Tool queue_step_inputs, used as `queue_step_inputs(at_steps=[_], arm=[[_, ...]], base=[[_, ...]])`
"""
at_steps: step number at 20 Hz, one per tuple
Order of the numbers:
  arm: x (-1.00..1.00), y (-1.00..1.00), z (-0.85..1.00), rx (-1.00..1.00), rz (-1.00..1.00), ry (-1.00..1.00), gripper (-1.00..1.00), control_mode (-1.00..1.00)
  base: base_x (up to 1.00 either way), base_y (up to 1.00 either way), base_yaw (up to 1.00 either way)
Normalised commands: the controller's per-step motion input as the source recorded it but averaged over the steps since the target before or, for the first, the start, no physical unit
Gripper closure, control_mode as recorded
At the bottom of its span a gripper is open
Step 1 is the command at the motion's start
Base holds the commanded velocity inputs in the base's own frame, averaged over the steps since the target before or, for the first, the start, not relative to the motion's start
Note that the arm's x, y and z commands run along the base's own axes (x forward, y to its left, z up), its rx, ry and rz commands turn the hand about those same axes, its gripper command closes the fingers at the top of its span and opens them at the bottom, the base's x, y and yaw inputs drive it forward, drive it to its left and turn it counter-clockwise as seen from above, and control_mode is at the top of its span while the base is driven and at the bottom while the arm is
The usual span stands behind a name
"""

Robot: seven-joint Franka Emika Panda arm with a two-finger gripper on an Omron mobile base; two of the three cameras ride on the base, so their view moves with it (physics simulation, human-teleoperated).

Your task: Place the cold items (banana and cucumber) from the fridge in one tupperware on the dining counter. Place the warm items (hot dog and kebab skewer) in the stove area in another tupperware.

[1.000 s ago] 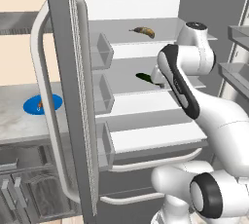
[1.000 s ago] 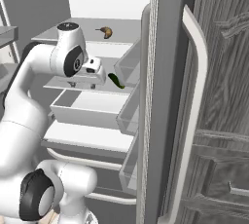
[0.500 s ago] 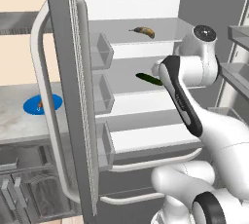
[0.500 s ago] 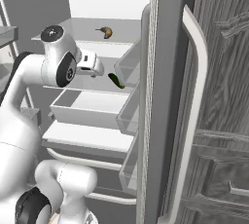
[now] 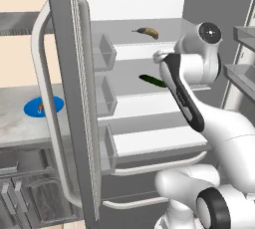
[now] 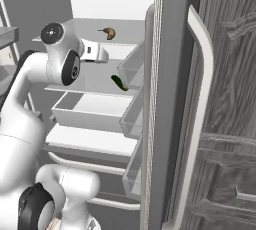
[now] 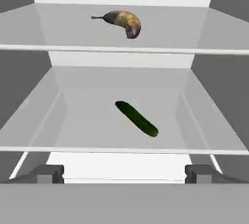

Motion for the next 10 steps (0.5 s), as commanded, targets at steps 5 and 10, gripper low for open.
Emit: queue_step_inputs(at_steps=[5,10], arm=[[0.27,0.0,0.5,0.06,-0.03,-0.09,-1.0,-1.0],[0.41,0.0,0.29,0.11,-0.01,0.0,-1.0,-1.0]], base=[[0.0,0.0,0.0],[0.0,0.0,0.0]])
